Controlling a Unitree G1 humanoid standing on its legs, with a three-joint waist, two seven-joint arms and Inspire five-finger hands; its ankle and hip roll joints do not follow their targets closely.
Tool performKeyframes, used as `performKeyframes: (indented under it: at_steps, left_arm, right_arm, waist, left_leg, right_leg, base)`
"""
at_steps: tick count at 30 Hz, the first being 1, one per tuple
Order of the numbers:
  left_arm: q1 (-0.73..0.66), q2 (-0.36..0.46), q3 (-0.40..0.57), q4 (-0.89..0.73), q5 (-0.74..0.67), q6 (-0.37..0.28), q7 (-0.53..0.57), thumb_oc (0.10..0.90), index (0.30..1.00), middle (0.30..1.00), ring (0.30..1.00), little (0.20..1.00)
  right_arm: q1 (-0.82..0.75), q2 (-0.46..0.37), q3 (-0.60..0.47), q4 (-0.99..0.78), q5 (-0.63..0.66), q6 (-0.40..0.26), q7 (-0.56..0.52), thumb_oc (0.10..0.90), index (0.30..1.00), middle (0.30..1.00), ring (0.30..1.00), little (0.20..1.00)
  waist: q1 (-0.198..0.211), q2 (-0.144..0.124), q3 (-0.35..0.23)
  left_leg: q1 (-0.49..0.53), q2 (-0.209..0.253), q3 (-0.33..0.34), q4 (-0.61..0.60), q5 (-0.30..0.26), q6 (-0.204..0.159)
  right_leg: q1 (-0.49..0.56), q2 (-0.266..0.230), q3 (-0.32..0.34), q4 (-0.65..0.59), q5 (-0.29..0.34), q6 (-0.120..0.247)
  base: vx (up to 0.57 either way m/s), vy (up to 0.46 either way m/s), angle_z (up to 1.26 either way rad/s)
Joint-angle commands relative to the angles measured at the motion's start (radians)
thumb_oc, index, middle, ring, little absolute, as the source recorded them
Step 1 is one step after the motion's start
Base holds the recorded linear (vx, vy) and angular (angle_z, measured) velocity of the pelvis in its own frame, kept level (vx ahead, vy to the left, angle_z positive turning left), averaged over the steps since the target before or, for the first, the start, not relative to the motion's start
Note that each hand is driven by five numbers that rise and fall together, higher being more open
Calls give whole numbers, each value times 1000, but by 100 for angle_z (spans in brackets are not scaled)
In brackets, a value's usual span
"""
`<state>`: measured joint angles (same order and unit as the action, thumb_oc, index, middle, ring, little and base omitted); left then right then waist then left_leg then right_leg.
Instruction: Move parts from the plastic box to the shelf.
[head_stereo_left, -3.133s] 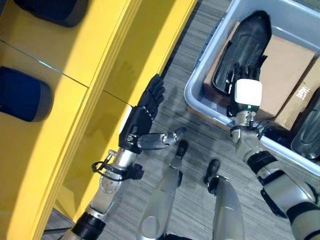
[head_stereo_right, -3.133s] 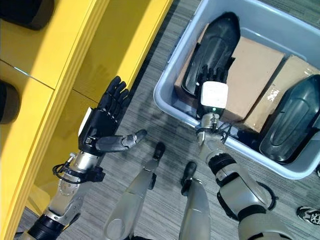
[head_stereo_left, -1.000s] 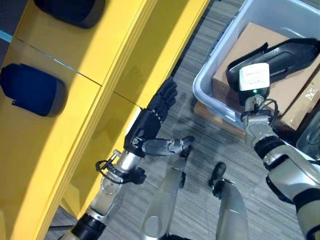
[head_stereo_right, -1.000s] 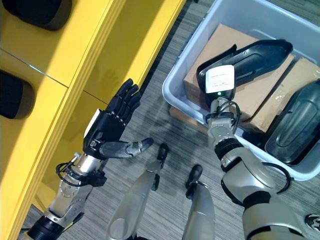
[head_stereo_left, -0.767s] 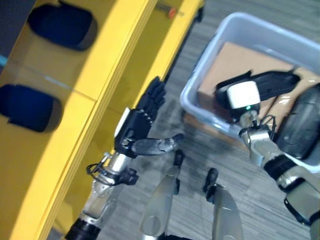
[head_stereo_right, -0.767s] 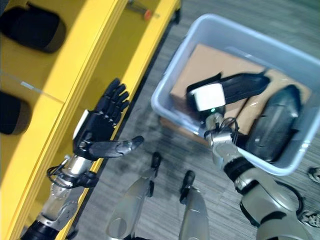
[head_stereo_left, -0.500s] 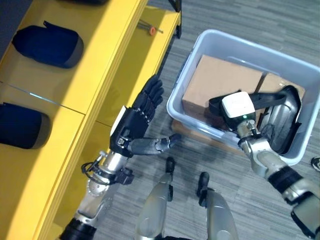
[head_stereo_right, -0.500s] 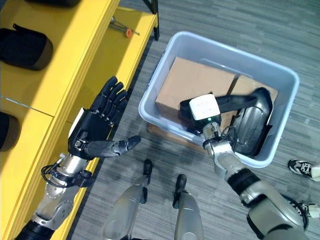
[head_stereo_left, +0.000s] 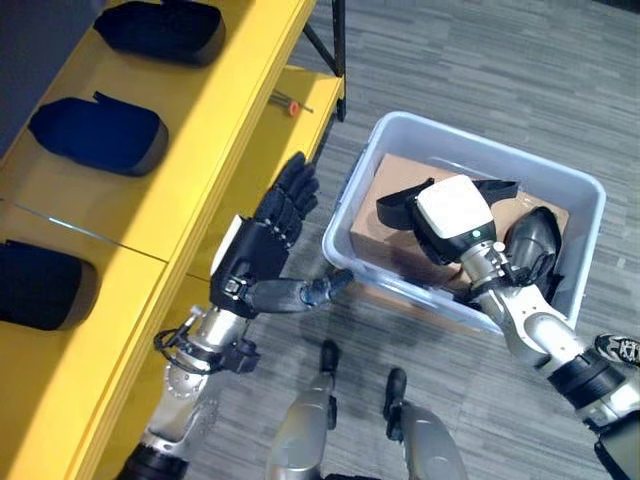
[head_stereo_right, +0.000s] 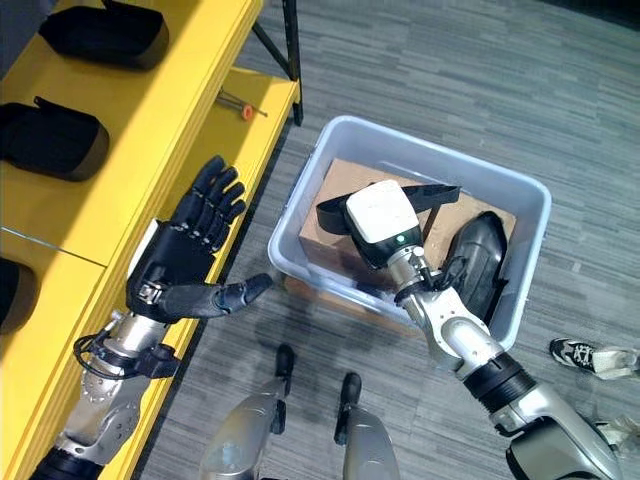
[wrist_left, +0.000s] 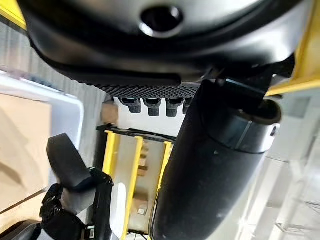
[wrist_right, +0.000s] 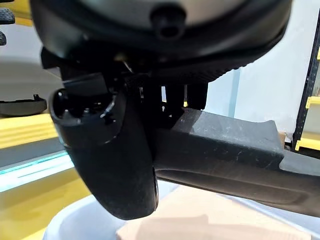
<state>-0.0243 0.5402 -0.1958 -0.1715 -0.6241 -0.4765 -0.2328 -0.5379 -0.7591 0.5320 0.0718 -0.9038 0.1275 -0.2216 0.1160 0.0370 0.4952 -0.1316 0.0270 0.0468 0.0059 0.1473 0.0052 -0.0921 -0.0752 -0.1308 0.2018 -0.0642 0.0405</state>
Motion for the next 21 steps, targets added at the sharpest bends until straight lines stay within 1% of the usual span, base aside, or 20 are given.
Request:
performKeyframes:
  at_steps: [1,6,7,11,14,15,16,19,21]
  left_arm:
    - [34,-9,-16,-77,-36,-66,-47,900,1000,1000,1000,1000]
    - [34,-9,-16,-78,-36,-66,-47,900,1000,1000,1000,1000]
    - [64,-19,-9,-77,-32,-44,-58,900,1000,1000,1000,1000]
    - [77,-18,-2,-80,-18,-37,-49,900,1000,1000,1000,1000]
    - [91,-17,7,-79,-8,-29,-41,900,1000,1000,1000,1000]
    - [95,-19,11,-80,-3,-24,-42,900,1000,1000,1000,1000]
    - [113,-21,15,-87,2,-8,-34,900,1000,1000,1000,1000]
    - [128,-25,15,-89,13,8,-20,900,1000,1000,1000,1000]
    - [152,-31,16,-80,10,-6,-9,900,1000,1000,1000,1000]
  right_arm:
    - [-19,-18,-51,-74,-24,-48,-83,400,300,300,300,300]
    - [-19,-18,-52,-74,-24,-48,-83,400,300,300,300,300]
    - [23,0,-59,-100,26,-138,-96,400,300,300,300,300]
    - [50,5,-75,-147,80,-163,-110,400,300,300,300,300]
    - [71,16,-100,-192,141,-207,-135,400,300,300,300,300]
    - [83,20,-109,-211,147,-211,-141,400,300,300,300,300]
    - [104,31,-128,-254,174,-227,-148,400,300,300,300,300]
    - [116,44,-137,-273,196,-243,-143,400,300,300,300,300]
    - [107,50,-126,-268,200,-253,-145,400,300,300,300,300]
  waist:
    - [9,-40,-211]
    - [9,-40,-211]
    - [11,-49,-278]
    - [8,-53,-301]
    - [5,-57,-320]
    - [4,-56,-325]
    - [5,-57,-341]
    - [13,-56,-351]
    - [29,-54,-353]
  left_leg:
    - [32,-28,8,12,-95,-1]
    - [32,-28,8,12,-95,-1]
    - [78,-21,-1,-8,-99,-4]
    - [99,-19,-5,-14,-103,-3]
    - [118,-16,-10,-20,-106,-5]
    - [123,-15,-13,-24,-107,-5]
    - [134,-14,-26,-27,-108,-6]
    - [139,-13,-50,-37,-101,-11]
    - [135,-8,-78,-57,-81,-21]
  right_leg:
    - [36,-23,-17,-19,11,41]
    - [36,-23,-17,-19,11,41]
    - [88,-24,-22,-52,13,38]
    - [110,-25,-26,-62,13,38]
    - [128,-24,-29,-69,10,36]
    - [134,-23,-30,-73,10,35]
    - [148,-19,-34,-78,6,29]
    - [161,-8,-45,-87,1,19]
    - [171,4,-58,-102,-1,6]
  base:
    - [30,-9,1]
    - [31,-5,3]
    - [144,-19,-3]
    - [37,-15,-1]
    - [-19,-43,1]
    - [-77,-111,5]
    - [-102,-127,11]
    - [-124,-125,13]
    - [-160,-135,10]
